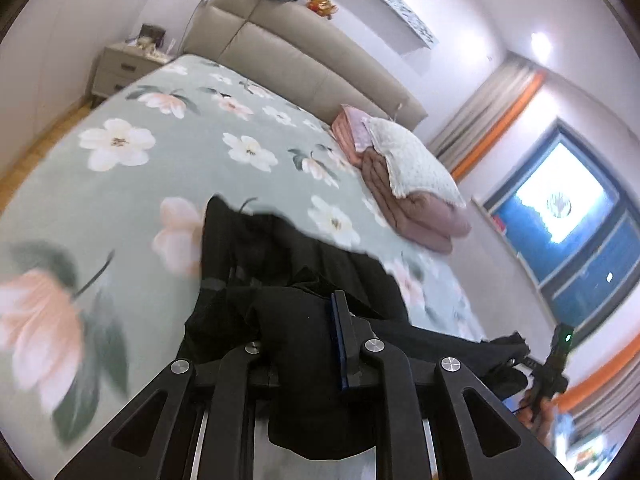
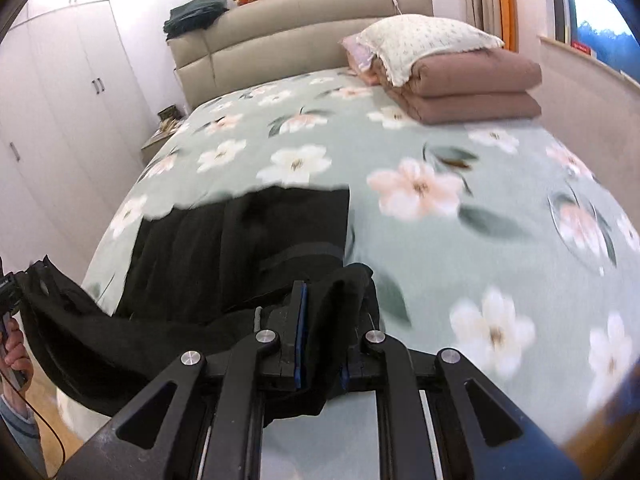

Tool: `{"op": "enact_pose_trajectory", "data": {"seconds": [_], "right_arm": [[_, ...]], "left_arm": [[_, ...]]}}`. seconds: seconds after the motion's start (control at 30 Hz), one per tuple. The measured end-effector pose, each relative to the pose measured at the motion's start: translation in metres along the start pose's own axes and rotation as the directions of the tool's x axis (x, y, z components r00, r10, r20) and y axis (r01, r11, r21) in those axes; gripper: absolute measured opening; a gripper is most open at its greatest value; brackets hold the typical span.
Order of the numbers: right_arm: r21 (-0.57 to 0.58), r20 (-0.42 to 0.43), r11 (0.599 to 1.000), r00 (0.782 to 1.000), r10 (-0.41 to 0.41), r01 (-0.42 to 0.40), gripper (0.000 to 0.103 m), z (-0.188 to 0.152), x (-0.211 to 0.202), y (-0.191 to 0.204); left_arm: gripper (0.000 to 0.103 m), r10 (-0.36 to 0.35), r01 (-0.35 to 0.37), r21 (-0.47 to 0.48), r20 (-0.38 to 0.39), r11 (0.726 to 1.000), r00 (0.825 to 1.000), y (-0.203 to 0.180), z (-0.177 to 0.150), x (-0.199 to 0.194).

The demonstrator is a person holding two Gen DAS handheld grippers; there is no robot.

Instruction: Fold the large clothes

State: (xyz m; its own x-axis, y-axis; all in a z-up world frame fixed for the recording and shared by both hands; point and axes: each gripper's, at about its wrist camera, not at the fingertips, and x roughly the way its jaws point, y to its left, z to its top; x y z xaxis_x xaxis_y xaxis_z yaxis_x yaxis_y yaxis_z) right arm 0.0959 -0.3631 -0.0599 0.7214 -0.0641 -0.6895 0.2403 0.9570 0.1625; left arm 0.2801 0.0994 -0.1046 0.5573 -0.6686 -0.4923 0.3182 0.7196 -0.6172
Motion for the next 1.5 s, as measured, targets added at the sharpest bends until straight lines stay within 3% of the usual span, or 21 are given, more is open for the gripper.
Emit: {"op": "enact_pose_trajectory", "data": {"seconds": [0.13, 0.2, 0.27, 0.3, 0.4, 0.53, 0.6, 0.67, 0.8, 0.87, 0.93, 1.0, 1.03, 1.13, 1.2, 1.27, 1.33, 1.43, 1.47, 1.5], "right_arm": [[0.023, 0.009, 0.999, 0.999, -0.043, 0.043, 0.016, 0.057, 0.091, 0.007], [0.046, -0.007, 0.997, 0.998, -0.059, 0.059, 0.016, 0.073, 0.142, 0.005], [0.041, -0.084, 0.992, 0.99, -0.112, 0.116, 0.017, 0.083, 0.214, 0.004], [0.037, -0.111, 0.991, 0.986, -0.125, 0.129, 0.017, 0.082, 0.231, 0.004], [0.012, -0.241, 0.985, 0.957, -0.162, 0.17, 0.019, 0.071, 0.295, 0.003], [-0.002, -0.261, 0.988, 0.954, -0.15, 0.155, 0.02, 0.069, 0.296, 0.0], [-0.004, -0.307, 0.993, 0.945, -0.117, 0.122, 0.023, 0.074, 0.294, -0.004], [0.016, -0.352, 0.997, 0.934, -0.064, 0.074, 0.025, 0.082, 0.288, -0.011], [0.056, -0.382, 0.998, 0.923, 0.044, -0.025, 0.029, 0.107, 0.259, -0.033], [0.101, -0.408, 0.992, 0.905, 0.116, -0.081, 0.032, 0.117, 0.25, -0.044], [0.168, -0.421, 0.976, 0.885, 0.198, -0.138, 0.037, 0.125, 0.241, -0.058], [0.273, -0.432, 0.942, 0.85, 0.3, -0.194, 0.045, 0.128, 0.232, -0.076], [0.295, -0.427, 0.933, 0.846, 0.32, -0.204, 0.046, 0.13, 0.226, -0.081], [0.269, -0.405, 0.939, 0.859, 0.313, -0.215, 0.053, 0.135, 0.203, -0.088], [0.234, -0.384, 0.953, 0.882, 0.274, -0.194, 0.074, 0.135, 0.191, -0.089], [0.201, -0.378, 0.966, 0.898, 0.227, -0.16, 0.079, 0.132, 0.186, -0.084], [0.198, -0.404, 0.968, 0.887, 0.223, -0.153, 0.079, 0.125, 0.192, -0.077], [0.184, -0.453, 0.972, 0.865, 0.214, -0.144, 0.079, 0.116, 0.211, -0.057], [0.173, -0.455, 0.974, 0.866, 0.208, -0.143, 0.079, 0.116, 0.215, -0.05], [0.153, -0.451, 0.978, 0.871, 0.194, -0.139, 0.079, 0.116, 0.219, -0.042]], "left_arm": [[0.019, 0.005, -0.006, -0.025, -0.032, 1.0, 0.999, 0.041, 0.042, 0.088], [0.019, 0.036, -0.039, -0.047, -0.069, 0.998, 0.997, 0.068, 0.047, 0.137], [0.019, 0.141, -0.15, -0.062, -0.126, 0.987, 0.982, 0.095, 0.042, 0.19], [0.019, 0.191, -0.197, -0.026, -0.135, 0.98, 0.972, 0.099, 0.036, 0.207], [0.019, 0.258, -0.254, 0.048, -0.119, 0.966, 0.959, 0.091, 0.03, 0.219], [0.019, 0.279, -0.273, 0.059, -0.198, 0.96, 0.94, 0.09, 0.035, 0.23], [0.019, 0.253, -0.267, -0.018, -0.261, 0.964, 0.932, 0.095, 0.044, 0.228], [0.019, 0.263, -0.293, -0.085, -0.261, 0.952, 0.929, 0.094, 0.058, 0.212], [0.02, 0.323, -0.342, -0.016, -0.29, 0.94, 0.901, 0.057, 0.083, 0.185], [0.022, 0.261, -0.3, -0.068, -0.338, 0.952, 0.904, 0.055, 0.09, 0.174], [0.032, 0.125, -0.205, -0.17, -0.393, 0.964, 0.911, 0.063, 0.093, 0.164], [0.033, -0.011, -0.099, -0.266, -0.384, 0.959, 0.923, 0.072, 0.093, 0.149], [0.033, -0.043, -0.07, -0.284, -0.375, 0.956, 0.926, 0.073, 0.094, 0.143], [0.036, -0.011, -0.088, -0.237, -0.39, 0.968, 0.921, 0.066, 0.093, 0.131], [0.046, 0.057, -0.137, -0.167, -0.415, 0.976, 0.908, 0.06, 0.092, 0.133], [0.051, 0.12, -0.178, -0.097, -0.427, 0.979, 0.896, 0.055, 0.092, 0.134], [0.051, 0.088, -0.144, -0.111, -0.4, 0.983, 0.912, 0.052, 0.095, 0.131], [0.052, -0.085, 0.01, -0.219, -0.334, 0.976, 0.939, 0.056, 0.103, 0.119], [0.055, -0.083, 0.014, -0.212, -0.318, 0.977, 0.944, 0.057, 0.105, 0.116], [0.066, -0.042, -0.016, -0.187, -0.302, 0.982, 0.953, 0.059, 0.106, 0.113]]}}
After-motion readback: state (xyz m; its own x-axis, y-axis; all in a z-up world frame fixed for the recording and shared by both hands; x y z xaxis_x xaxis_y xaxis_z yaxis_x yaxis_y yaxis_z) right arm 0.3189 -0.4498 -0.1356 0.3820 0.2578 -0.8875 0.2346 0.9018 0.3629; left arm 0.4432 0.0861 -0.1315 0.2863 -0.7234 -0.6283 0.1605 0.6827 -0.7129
